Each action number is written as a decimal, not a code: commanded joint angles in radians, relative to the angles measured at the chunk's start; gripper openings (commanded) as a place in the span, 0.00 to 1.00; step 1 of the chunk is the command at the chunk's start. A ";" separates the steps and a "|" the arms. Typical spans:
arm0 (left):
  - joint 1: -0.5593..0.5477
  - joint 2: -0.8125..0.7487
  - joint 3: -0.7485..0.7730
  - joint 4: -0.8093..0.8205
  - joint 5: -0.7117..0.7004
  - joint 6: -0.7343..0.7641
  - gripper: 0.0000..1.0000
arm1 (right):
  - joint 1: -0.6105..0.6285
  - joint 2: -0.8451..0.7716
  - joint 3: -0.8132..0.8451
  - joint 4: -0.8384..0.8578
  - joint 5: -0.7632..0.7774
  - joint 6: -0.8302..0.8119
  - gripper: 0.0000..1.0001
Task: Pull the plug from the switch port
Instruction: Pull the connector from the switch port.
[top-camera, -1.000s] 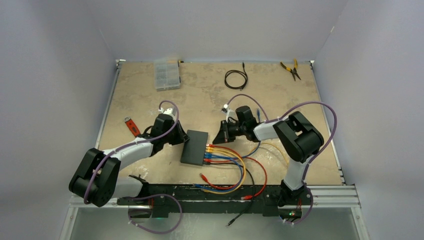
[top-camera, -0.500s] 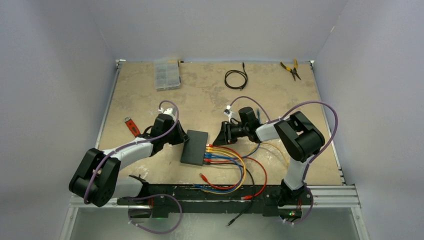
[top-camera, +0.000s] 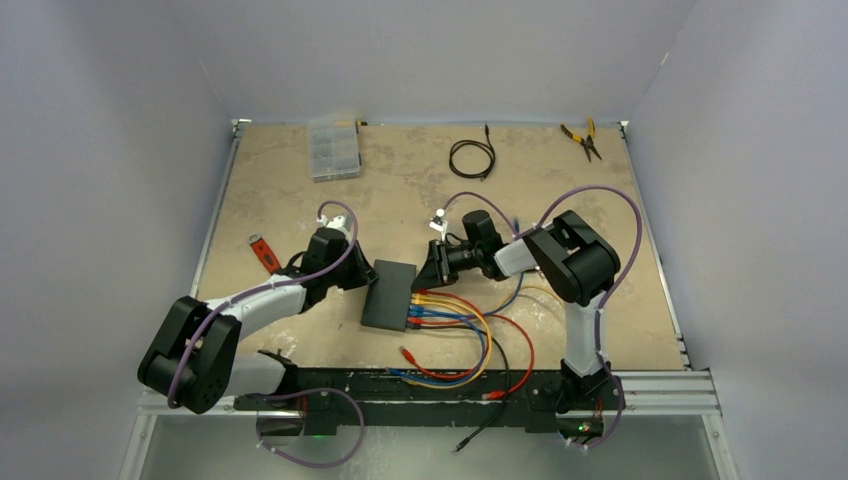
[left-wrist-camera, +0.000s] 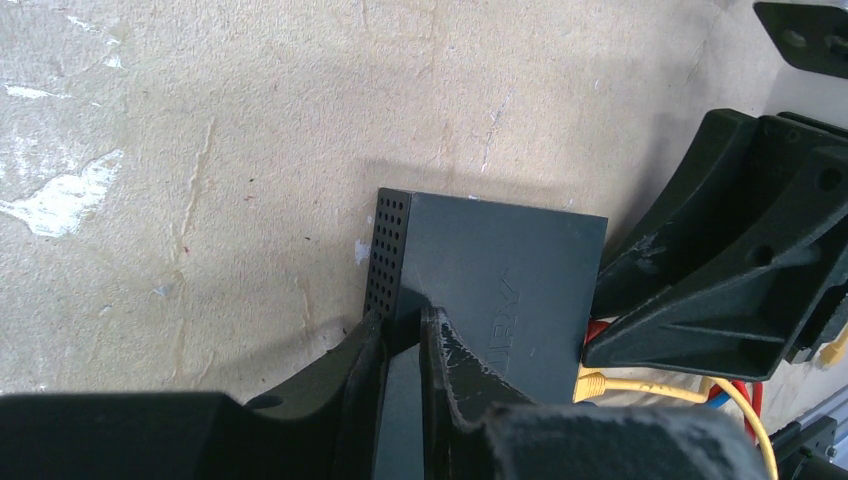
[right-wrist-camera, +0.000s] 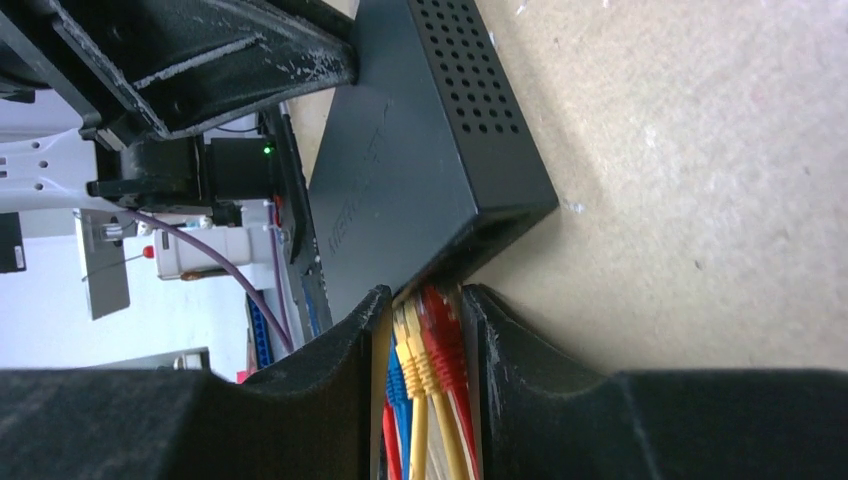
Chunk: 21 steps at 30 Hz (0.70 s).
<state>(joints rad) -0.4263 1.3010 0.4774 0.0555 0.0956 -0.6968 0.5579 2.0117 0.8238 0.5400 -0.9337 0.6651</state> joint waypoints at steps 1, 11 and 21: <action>0.006 0.036 -0.030 -0.105 -0.075 0.029 0.12 | 0.032 0.071 0.031 -0.042 0.078 -0.023 0.35; 0.006 0.042 -0.032 -0.106 -0.079 0.032 0.12 | 0.040 0.072 0.026 -0.041 0.061 -0.032 0.27; 0.006 0.037 -0.032 -0.107 -0.081 0.035 0.12 | 0.028 0.046 -0.077 0.048 0.006 -0.005 0.45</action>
<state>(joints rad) -0.4255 1.3014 0.4770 0.0582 0.0902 -0.6960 0.5720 2.0384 0.8169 0.6342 -0.9607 0.6777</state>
